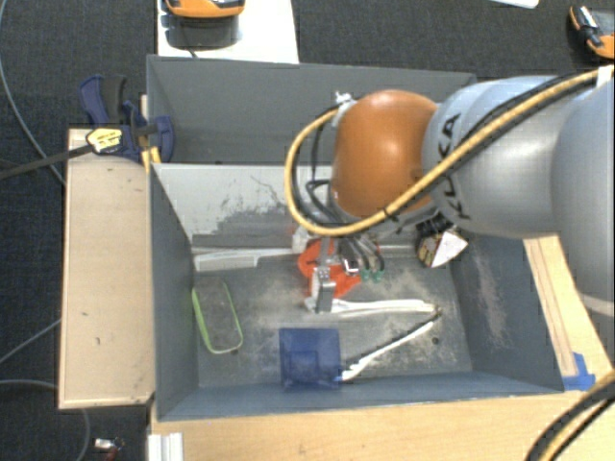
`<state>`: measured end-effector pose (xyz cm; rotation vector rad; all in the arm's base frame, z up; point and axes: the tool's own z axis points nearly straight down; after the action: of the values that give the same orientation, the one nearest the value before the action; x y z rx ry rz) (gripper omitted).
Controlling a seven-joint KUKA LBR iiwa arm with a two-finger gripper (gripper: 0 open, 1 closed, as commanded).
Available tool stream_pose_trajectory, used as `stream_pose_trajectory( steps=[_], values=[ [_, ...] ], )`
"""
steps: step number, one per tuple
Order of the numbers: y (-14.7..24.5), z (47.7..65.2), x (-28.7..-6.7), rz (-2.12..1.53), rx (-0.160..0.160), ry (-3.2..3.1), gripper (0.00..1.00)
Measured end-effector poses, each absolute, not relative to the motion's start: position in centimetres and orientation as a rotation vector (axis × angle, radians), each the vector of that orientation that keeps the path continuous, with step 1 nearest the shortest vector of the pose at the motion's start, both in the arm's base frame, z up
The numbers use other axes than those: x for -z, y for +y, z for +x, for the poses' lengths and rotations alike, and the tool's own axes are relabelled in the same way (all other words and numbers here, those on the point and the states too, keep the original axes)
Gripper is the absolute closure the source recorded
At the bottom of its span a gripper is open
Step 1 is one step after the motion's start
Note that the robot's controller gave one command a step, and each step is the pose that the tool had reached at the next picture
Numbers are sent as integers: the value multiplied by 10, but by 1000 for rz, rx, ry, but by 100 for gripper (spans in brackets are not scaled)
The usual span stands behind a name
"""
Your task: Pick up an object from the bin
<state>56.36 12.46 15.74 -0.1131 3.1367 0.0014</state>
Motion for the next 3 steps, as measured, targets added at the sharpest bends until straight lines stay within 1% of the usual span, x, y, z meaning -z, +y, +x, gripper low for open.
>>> stream_pose_trajectory(
  steps=[1,2,3],
  values=[
    [112,559,-162,-194,-2,3132,0],
    [66,563,-103,-271,-3,3119,0],
    [62,576,-126,-315,-8,3102,100]
  ],
)
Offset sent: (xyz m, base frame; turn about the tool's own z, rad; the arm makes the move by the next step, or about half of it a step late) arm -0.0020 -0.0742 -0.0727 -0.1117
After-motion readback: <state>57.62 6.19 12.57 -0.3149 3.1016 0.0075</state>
